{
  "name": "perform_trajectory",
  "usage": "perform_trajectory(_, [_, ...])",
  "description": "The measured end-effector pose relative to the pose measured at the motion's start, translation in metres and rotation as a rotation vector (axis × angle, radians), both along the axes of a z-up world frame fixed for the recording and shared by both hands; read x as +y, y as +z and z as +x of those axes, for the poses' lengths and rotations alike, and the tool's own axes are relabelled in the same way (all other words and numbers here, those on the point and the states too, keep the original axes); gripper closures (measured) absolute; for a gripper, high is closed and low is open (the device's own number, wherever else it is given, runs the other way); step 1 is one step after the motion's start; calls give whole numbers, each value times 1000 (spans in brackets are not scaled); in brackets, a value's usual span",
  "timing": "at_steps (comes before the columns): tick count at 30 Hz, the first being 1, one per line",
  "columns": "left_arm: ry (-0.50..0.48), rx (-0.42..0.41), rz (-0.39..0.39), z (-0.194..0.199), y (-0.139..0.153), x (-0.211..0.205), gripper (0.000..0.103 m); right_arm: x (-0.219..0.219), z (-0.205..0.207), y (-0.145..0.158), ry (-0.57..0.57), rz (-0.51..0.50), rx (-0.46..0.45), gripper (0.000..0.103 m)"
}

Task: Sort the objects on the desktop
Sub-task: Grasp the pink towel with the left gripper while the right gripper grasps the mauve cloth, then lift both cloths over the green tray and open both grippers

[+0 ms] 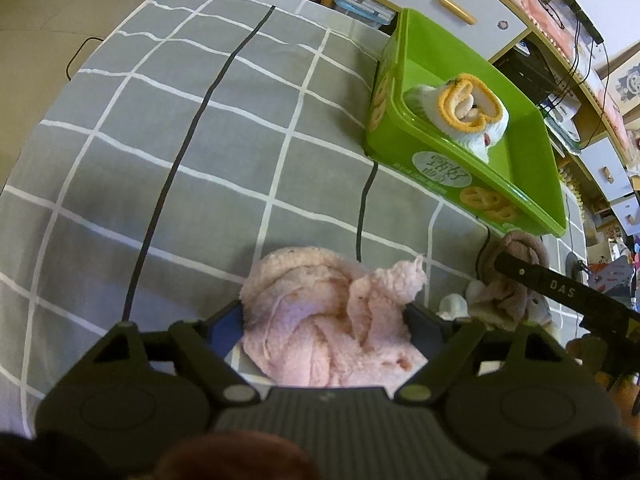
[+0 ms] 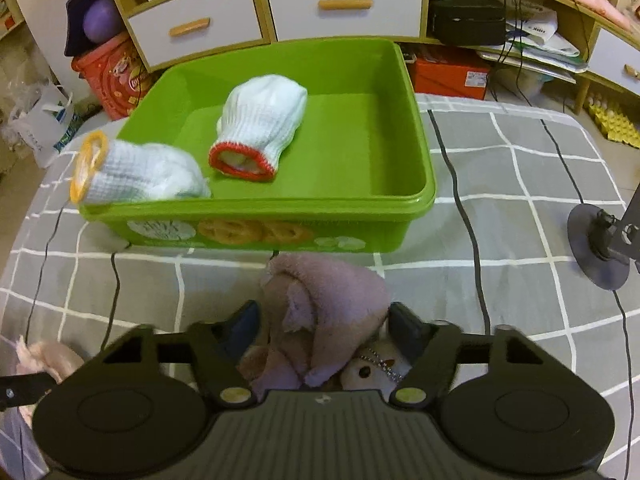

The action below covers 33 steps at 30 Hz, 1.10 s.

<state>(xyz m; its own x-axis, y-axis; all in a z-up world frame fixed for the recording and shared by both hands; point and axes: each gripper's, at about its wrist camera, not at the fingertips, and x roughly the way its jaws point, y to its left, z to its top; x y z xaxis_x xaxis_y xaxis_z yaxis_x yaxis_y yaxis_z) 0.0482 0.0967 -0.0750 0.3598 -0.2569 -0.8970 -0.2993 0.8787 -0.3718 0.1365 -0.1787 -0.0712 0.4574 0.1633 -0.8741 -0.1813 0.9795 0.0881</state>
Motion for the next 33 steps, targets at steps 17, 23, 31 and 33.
perform_trajectory(17, [60, -36, 2, -3, 10, 8, 52, -19, -11, 33, -55, 87, -43, 47])
perform_trajectory(23, [55, -55, -17, -3, 19, 8, 47, -25, -19, 49, -52, 109, -80, 47])
perform_trajectory(31, [17, 7, 6, 2, 4, -3, 10, -30, -22, 51, -55, 121, -75, 47])
perform_trajectory(33, [18, 31, -14, 2, -3, -5, 10, -30, -22, 50, -53, 121, -70, 47])
